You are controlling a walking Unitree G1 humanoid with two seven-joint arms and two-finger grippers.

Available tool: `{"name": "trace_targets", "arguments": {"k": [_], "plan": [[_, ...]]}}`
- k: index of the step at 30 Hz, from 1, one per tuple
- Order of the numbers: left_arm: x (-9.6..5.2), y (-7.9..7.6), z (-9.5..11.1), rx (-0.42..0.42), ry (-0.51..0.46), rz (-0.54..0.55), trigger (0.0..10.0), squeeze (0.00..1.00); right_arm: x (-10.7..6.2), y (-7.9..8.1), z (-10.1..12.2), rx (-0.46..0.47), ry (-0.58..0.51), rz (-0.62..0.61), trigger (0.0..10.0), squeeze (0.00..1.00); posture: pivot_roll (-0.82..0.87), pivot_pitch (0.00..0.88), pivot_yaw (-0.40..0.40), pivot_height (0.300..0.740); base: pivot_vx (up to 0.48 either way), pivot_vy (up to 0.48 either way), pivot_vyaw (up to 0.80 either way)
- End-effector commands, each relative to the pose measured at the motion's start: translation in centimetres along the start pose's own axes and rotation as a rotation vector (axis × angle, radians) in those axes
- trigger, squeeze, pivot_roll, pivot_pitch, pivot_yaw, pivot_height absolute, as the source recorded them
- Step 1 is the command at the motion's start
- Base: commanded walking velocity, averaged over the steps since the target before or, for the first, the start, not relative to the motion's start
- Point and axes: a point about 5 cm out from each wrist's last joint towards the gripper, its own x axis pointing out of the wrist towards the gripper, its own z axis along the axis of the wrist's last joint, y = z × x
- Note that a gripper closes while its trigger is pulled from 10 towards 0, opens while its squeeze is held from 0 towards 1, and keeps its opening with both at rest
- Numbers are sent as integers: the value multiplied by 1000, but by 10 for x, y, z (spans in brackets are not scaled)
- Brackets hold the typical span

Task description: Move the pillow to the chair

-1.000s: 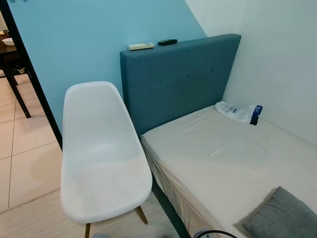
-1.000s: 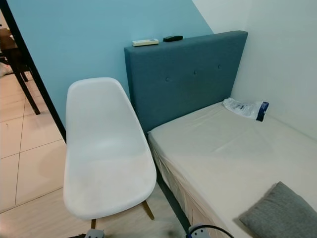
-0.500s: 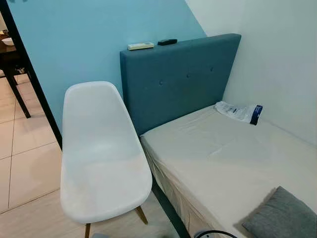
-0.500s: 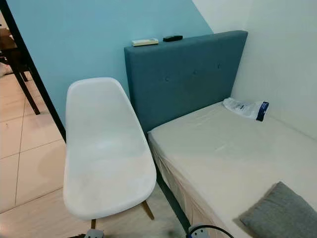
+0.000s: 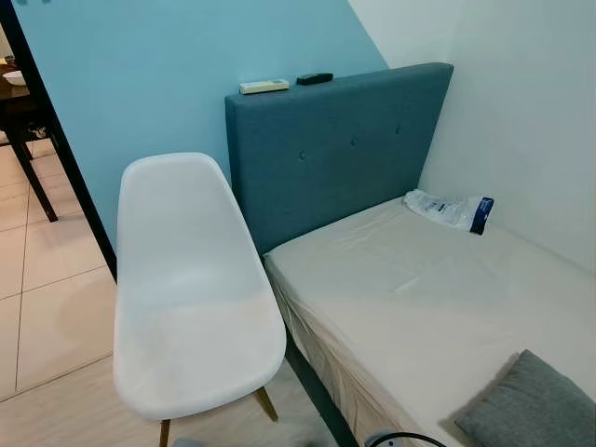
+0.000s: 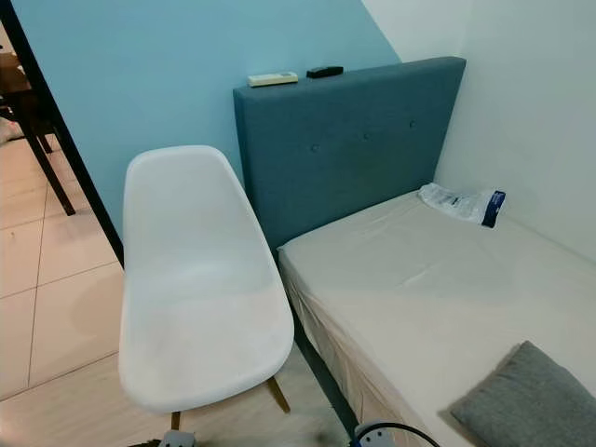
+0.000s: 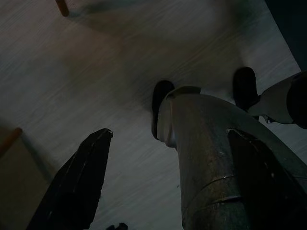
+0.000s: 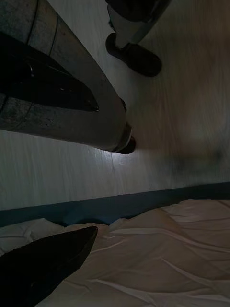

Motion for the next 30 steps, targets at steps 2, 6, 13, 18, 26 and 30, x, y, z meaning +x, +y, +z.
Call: {"name": "trace_targets", "arguments": {"k": [2, 6, 13, 18, 26, 30], "plan": [[-1, -1, -13, 16, 59, -7, 10000, 0, -1, 7, -15, 8, 55, 16, 10000, 0, 9, 0, -38, 740, 0, 0, 0], [-1, -1, -12, 15, 57, -6, 10000, 0, 0, 8, -13, 7, 51, 17, 10000, 0, 11, 0, -38, 740, 0, 0, 0], [-1, -3, -11, 15, 54, -9, 10000, 0, 0, 8, -12, 8, 47, 18, 10000, 0, 9, 0, -36, 740, 0, 0, 0], [-1, -4, -11, 16, 55, -10, 10000, 0, 0, 7, -11, 10, 46, 17, 10000, 0, 8, 0, -37, 740, 0, 0, 0], [0, -6, -9, 13, 50, -16, 10000, 0, 0, 7, -12, 7, 48, 17, 10000, 0, 9, 0, -40, 740, 0, 0, 0], [0, -6, -10, 13, 51, -16, 10000, 0, 0, 7, -12, 7, 49, 17, 10000, 0, 8, 0, -38, 740, 0, 0, 0]]}}
